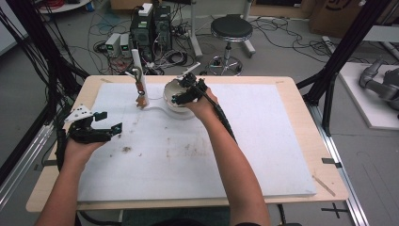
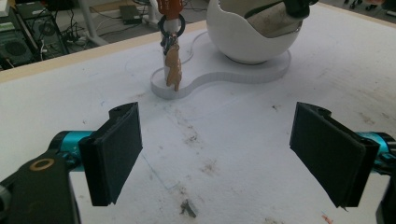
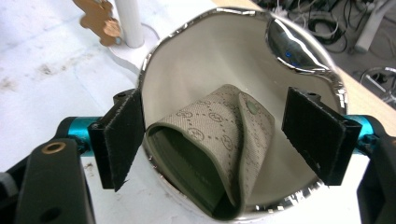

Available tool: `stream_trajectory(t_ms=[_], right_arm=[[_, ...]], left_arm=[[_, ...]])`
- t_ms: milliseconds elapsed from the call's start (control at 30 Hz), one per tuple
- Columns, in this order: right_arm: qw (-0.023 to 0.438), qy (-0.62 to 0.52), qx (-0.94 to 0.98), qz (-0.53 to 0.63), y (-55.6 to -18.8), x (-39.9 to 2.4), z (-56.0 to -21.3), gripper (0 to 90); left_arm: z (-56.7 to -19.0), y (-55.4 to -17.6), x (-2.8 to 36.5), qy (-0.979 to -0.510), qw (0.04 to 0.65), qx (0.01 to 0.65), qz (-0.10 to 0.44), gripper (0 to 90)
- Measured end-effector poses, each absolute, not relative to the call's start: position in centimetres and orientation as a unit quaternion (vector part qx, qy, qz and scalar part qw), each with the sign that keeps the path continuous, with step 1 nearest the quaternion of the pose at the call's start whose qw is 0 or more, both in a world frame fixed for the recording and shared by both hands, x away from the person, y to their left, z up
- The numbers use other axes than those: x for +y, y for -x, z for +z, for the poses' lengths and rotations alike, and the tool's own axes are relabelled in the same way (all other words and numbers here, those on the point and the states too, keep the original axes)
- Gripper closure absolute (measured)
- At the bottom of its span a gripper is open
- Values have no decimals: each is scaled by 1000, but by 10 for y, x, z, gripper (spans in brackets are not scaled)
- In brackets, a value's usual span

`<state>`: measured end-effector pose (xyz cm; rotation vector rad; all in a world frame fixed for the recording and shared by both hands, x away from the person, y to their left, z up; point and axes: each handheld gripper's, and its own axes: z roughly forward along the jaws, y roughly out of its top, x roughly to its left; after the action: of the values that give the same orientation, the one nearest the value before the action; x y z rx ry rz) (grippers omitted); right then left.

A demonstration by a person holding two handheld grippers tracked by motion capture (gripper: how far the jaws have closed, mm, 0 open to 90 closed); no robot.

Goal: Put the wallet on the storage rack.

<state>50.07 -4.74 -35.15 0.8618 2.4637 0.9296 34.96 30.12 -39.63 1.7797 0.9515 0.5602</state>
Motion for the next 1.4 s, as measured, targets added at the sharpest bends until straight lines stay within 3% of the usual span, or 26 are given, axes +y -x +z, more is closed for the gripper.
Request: stream_trajectory(t_ms=[700, 1400], right_arm=[[188, -322, 836, 403, -447, -136, -330, 214], [212, -360, 784, 460, -391, -236, -352, 213]], left_arm=[[-395, -348, 299, -735, 501, 392, 234, 169], [-395, -348, 295, -738, 504, 383, 234, 169]])
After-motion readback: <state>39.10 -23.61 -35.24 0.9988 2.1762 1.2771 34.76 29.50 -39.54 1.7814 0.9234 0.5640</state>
